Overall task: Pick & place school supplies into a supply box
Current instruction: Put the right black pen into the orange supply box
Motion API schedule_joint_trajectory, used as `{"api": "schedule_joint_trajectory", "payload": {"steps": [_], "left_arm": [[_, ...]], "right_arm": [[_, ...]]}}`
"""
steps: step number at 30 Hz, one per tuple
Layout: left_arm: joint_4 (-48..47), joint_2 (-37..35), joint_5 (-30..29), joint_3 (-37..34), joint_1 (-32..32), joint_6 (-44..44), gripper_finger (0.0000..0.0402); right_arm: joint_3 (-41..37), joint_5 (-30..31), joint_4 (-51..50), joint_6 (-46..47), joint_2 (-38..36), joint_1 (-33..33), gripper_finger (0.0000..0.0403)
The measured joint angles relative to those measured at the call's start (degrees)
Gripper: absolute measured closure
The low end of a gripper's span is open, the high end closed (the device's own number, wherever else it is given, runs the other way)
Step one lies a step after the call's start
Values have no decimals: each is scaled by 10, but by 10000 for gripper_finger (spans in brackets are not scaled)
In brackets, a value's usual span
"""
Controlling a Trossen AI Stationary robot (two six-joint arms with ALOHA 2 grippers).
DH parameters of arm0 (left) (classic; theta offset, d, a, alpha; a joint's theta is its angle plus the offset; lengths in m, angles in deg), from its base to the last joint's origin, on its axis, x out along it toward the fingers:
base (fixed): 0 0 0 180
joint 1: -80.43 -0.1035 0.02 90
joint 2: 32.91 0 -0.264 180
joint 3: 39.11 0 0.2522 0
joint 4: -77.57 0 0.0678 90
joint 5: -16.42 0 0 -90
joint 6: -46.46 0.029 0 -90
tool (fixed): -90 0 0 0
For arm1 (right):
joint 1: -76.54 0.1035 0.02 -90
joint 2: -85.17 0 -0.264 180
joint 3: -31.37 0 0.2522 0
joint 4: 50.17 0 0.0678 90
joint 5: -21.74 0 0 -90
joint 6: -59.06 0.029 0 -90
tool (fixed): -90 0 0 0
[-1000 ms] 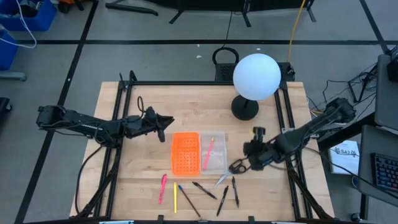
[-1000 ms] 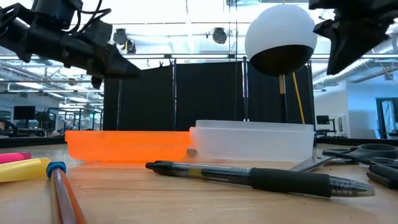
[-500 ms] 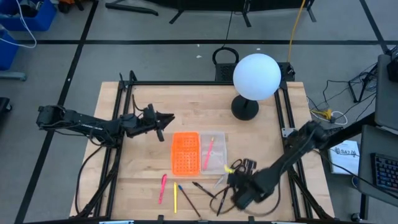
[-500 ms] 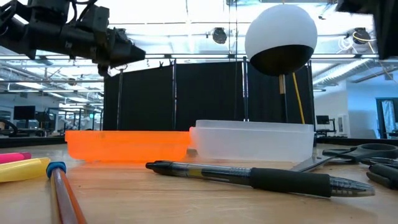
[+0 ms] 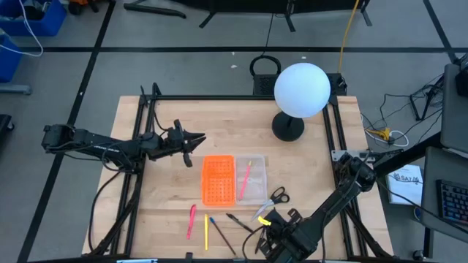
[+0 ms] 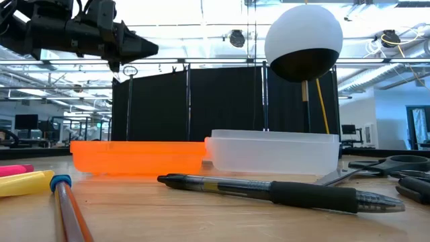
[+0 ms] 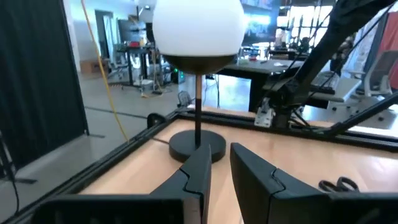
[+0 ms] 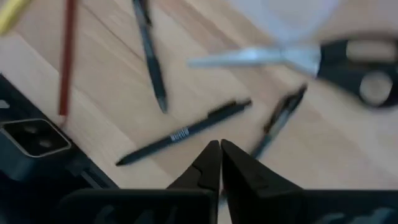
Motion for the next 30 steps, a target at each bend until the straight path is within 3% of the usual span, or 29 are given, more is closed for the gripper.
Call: {"api": "schedule_joint_trajectory", "payload": {"steps": [5, 12, 19, 30], "left_arm": [[-45, 0, 1, 0, 0, 14, 334], [-49, 0, 1, 0, 0, 14, 334], [-47, 0, 4, 0, 0, 21, 334], [-60, 0, 4, -1, 0, 10, 334]], "right_arm": [[-47, -70, 48, 48, 0, -4, 330], [-100, -79, 49, 132, 0, -15, 256], [-148, -118, 131, 118, 0, -42, 250], [-223, -193, 178, 111, -4, -48, 284]]}}
